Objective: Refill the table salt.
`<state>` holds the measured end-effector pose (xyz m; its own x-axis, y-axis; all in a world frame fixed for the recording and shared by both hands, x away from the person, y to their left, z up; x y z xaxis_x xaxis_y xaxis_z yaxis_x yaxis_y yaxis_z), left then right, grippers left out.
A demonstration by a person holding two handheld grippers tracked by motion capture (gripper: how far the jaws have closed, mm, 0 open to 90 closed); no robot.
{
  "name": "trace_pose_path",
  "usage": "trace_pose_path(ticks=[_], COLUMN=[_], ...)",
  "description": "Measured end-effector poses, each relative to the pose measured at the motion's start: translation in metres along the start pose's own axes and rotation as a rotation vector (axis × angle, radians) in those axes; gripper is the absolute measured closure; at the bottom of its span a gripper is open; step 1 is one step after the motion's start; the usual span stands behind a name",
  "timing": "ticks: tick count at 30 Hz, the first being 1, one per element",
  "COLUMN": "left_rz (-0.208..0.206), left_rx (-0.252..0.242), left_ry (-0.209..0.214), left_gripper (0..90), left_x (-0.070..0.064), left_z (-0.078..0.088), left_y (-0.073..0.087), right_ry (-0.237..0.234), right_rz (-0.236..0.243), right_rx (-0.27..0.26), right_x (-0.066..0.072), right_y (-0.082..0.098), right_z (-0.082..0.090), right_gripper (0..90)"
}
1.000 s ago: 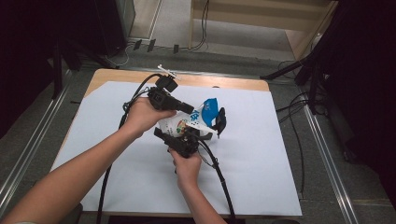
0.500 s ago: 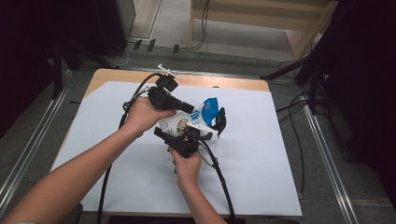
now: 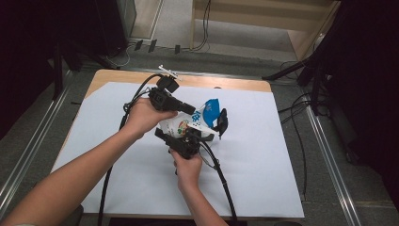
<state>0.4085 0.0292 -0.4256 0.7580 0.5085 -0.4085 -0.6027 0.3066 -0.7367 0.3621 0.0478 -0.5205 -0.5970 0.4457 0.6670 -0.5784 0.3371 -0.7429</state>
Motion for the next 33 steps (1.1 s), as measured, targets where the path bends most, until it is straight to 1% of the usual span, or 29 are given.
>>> trace_pose_path(ticks=[6, 10, 14, 17, 21, 26, 29, 33], left_rz=[-0.001, -0.001, -0.001, -0.003, 0.002, 0.003, 0.003, 0.013], left_rx=[0.001, 0.005, 0.001, 0.004, 0.007, 0.002, -0.004, -0.006], left_ry=[-0.005, -0.009, -0.003, -0.006, -0.007, 0.001, 0.003, 0.009], left_gripper=[90.0, 90.0, 90.0, 90.0, 90.0, 90.0, 90.0, 90.0], left_x=[0.0003, -0.0001, -0.0011, -0.0006, -0.0007, -0.0011, -0.0016, -0.0018], left_z=[-0.0002, 0.0000, 0.0000, -0.0001, 0.0000, 0.0003, 0.0011, 0.0019], left_y=[-0.0005, -0.0007, -0.0013, -0.0015, -0.0021, -0.0027, -0.0030, -0.0030], right_ry=[0.000, -0.008, -0.010, -0.010, -0.020, -0.019, -0.019, -0.022], right_rz=[-0.004, -0.016, -0.019, -0.020, -0.034, -0.032, -0.021, -0.018], right_rx=[-0.001, -0.001, 0.000, -0.002, -0.002, -0.009, -0.011, -0.014], right_x=[-0.0006, 0.0003, 0.0009, 0.0009, 0.0015, 0.0016, 0.0012, 0.0017], right_y=[-0.0004, -0.0003, -0.0007, -0.0010, -0.0013, -0.0021, -0.0022, -0.0025], right_z=[-0.0002, -0.0004, 0.0000, 0.0000, -0.0003, -0.0005, -0.0003, -0.0002], right_gripper=[63.8, 63.8, 63.8, 63.9, 63.9, 64.0, 64.0, 64.0])
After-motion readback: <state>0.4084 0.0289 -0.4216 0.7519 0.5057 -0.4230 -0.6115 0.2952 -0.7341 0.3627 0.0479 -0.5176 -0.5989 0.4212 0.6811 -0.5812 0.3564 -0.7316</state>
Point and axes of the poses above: each handheld gripper's, and its own axes: z roughly backward along the jaws, y roughly out of its underside, x roughly to its left, the point moved 9 cm from there along -z, roughly forward along the jaws, and after that the axes turned 8 degrees about -x, right-handed, at the moved point
